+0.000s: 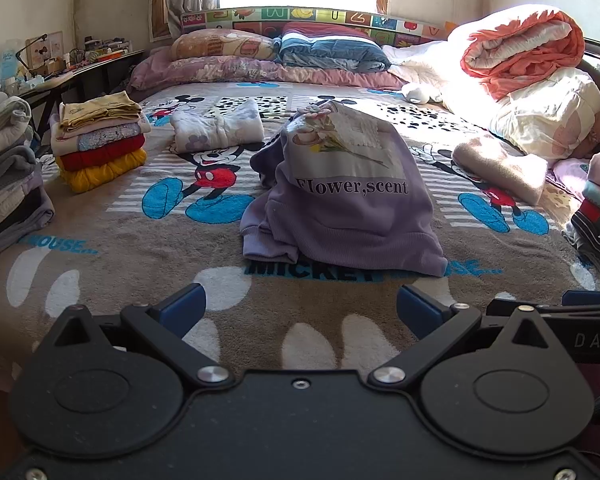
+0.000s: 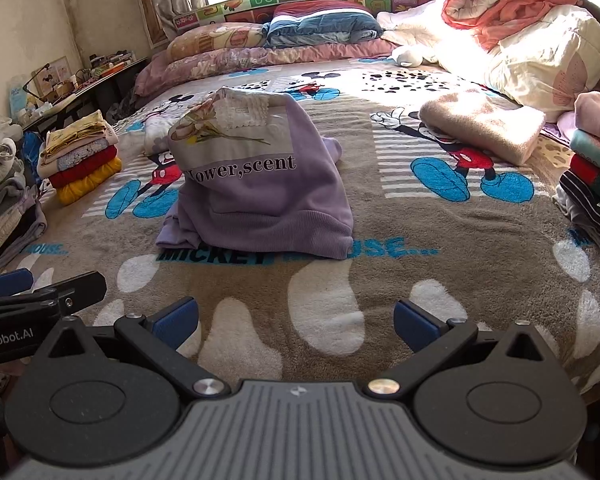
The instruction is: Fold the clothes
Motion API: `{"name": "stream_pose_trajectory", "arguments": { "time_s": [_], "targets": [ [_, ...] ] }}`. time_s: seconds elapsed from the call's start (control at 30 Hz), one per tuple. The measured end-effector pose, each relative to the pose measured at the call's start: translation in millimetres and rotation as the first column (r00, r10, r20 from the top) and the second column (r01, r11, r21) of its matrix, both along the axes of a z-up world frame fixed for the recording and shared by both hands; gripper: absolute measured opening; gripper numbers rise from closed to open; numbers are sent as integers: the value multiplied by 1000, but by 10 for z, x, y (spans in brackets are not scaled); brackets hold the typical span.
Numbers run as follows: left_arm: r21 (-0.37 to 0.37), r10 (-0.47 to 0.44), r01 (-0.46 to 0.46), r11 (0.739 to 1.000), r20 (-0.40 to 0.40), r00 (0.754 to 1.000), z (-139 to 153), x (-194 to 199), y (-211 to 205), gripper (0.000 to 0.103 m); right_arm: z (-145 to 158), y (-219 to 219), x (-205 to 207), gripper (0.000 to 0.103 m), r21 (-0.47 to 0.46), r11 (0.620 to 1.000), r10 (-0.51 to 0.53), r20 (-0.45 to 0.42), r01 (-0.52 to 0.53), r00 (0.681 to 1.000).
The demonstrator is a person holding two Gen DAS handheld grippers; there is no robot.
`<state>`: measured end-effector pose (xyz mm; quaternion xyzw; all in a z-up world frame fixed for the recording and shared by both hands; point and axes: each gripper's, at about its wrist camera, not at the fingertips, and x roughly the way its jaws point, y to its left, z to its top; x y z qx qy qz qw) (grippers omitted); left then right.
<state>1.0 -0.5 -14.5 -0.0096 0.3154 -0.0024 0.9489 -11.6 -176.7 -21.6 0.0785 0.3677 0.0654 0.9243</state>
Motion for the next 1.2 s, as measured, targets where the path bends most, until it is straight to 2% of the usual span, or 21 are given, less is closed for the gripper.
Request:
{"name": "stream_pose_trajectory", "arguments": {
  "time_s": [0.73, 1.2],
  "targets": [
    [-5, 1, -1, 1000, -6, 1000, -14, 36, -5, 103, -10, -1, 30, 103, 9, 1000, 3, 0, -3, 1000],
    [-23, 5, -6, 1000, -52, 999, -87, 301, -1, 103, -75, -16, 224, 103, 51, 999, 15, -11, -15, 1000]
  ]
}}
